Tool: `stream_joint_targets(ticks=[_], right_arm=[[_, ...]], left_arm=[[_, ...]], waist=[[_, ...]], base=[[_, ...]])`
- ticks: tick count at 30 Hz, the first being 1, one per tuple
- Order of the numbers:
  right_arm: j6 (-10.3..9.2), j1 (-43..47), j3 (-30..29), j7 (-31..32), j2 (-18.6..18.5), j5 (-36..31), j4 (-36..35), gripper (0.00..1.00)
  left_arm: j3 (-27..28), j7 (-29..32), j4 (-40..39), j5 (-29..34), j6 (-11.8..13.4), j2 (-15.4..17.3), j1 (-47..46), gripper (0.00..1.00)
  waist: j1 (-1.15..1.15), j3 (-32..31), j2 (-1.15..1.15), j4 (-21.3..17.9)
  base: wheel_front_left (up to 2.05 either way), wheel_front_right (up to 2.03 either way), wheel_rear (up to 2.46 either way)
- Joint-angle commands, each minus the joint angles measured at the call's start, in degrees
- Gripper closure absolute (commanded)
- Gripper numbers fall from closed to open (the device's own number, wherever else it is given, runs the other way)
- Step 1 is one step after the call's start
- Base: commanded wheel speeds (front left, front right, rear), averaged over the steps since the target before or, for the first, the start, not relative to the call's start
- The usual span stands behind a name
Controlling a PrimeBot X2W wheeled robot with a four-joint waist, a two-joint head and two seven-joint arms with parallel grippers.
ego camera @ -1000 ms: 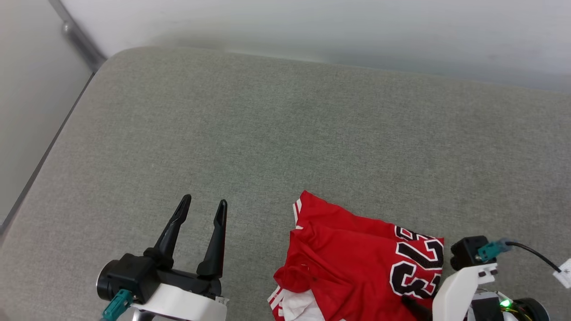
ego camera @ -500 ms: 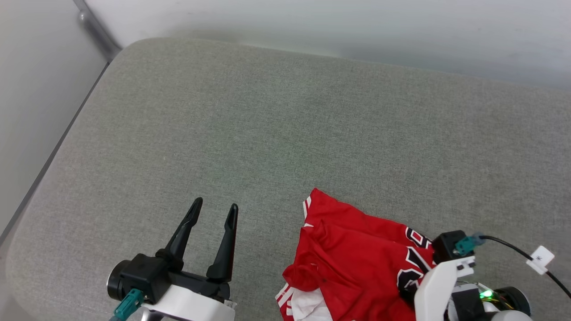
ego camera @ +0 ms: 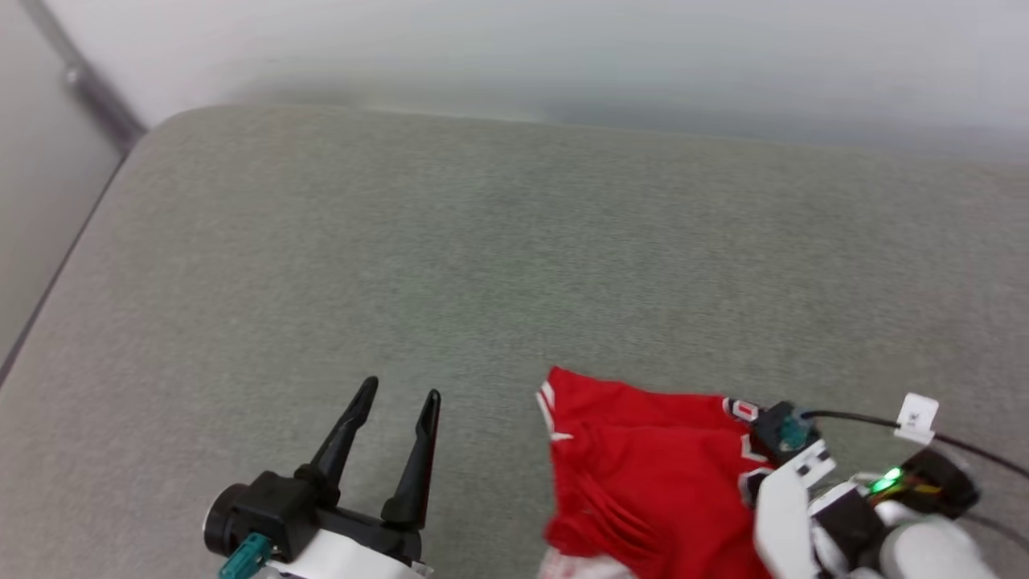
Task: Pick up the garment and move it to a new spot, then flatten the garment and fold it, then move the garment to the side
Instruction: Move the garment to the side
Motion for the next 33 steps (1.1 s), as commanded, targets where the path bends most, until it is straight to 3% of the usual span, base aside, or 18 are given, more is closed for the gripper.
stream_joint_targets(ticks=[1, 4, 10, 16, 17, 25, 26, 33], right_arm=[[-0.15, -1.94, 1.39, 1.11, -4.45, -0.81, -0.33, 1.00], [-0.11, -5.30, 4.25, 2.26, -10.63, 0.23, -2.27, 1.00], [-0.12, -11.32, 4.21, 2.53, -20.00, 1.67, -4.11, 1.00], [-0.12, -16.21, 2.13, -1.62, -26.41, 0.62, -1.45, 1.00], [-0.12, -18.14, -0.35, -4.69, -28.10, -0.41, 1.66, 1.00], [-0.13, -20.98, -7.53, -13.49, -31.00, -4.48, 13.45, 1.00], [-0.13, -21.87, -10.20, -16.84, -31.86, -6.13, 18.39, 1.00], [-0.13, -23.85, -16.75, -23.48, -30.77, -9.64, 28.91, 1.00]], left_arm=[[-0.69, -0.14, -0.12, 0.08, -0.11, 0.10, 0.08, 0.00], [-2.45, -0.14, -0.18, 0.18, -0.11, 0.20, -0.91, 0.00], [-4.89, -0.13, -0.61, 0.70, -0.10, 0.26, -3.40, 0.00], [-7.12, -0.13, -1.04, 1.40, -0.10, 1.49, -7.33, 0.00], [-8.15, -0.13, -1.44, 1.68, -0.10, 2.24, -9.46, 0.00], [-9.22, -0.13, -2.98, 2.52, -0.10, 5.26, -13.75, 0.00], [-9.29, -0.13, -3.31, 2.52, -0.10, 5.89, -14.86, 0.00], [-9.05, -0.13, -4.01, 2.60, -0.10, 6.75, -16.03, 0.00]], waist=[[0.00, 0.16, 0.00, -3.97], [0.00, 1.40, 0.00, -7.13], [0.00, 5.88, 0.00, -13.71], [0.00, 11.93, 0.00, -18.96], [0.00, 15.02, 0.00, -20.43], [0.00, 21.98, 0.00, -21.93], [0.00, 23.67, 0.00, -21.56], [0.00, 26.07, 0.00, -20.10]], base=[[0.00, 0.00, 0.00], [0.00, 0.00, 0.00], [0.00, 0.00, 0.00], [0.00, 0.00, 0.00], [0.00, 0.00, 0.00], [0.00, 0.00, 0.00], [0.00, 0.00, 0.00], [0.00, 0.00, 0.00]])
